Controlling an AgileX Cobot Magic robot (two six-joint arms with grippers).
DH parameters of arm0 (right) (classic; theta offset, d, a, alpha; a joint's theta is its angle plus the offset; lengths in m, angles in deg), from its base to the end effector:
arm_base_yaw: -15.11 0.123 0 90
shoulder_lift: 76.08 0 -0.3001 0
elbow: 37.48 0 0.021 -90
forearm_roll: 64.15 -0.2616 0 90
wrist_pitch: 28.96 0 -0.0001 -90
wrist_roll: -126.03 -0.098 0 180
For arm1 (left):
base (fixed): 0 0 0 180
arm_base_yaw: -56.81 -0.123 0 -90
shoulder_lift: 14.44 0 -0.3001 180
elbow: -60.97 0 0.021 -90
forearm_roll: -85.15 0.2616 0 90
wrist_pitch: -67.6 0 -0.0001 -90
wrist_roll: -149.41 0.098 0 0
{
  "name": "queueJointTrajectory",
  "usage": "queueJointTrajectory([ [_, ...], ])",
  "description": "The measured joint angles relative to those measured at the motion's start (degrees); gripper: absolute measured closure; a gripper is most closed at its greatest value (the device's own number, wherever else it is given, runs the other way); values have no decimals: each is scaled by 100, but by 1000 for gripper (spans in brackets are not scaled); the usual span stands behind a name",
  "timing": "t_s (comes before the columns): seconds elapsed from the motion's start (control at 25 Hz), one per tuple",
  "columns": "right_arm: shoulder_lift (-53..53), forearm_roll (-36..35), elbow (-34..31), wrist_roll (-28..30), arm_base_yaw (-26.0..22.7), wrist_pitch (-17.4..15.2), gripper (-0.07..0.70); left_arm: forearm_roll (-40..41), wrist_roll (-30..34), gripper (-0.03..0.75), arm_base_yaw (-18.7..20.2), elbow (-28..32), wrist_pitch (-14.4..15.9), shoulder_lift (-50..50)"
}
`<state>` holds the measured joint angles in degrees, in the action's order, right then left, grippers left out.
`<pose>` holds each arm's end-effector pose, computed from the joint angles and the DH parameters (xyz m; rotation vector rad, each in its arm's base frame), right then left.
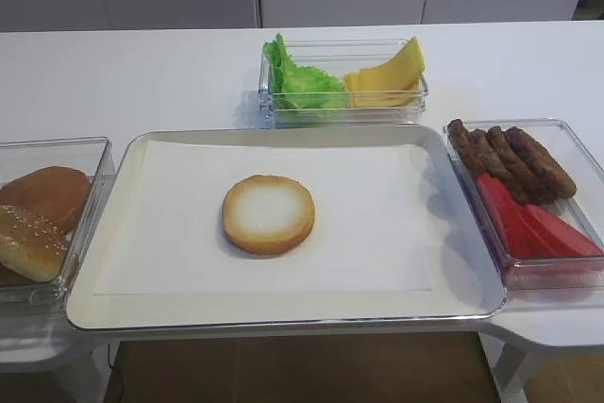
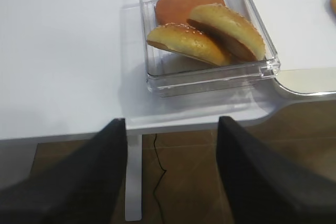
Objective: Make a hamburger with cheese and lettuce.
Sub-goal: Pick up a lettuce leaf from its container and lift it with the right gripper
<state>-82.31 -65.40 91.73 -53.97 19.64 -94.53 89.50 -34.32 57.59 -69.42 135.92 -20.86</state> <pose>-0.0079 0.0013 0.2627 -0.0866 2.1385 0.0728 -0.0122 0.0071 0.2650 -0.0658 2.1670 0.0475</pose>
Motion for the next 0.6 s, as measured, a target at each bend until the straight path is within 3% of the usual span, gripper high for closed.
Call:
queueJointTrajectory([
  [0.6,0,0,0,0,0,0,157,0,0,312,0,0,0,0],
])
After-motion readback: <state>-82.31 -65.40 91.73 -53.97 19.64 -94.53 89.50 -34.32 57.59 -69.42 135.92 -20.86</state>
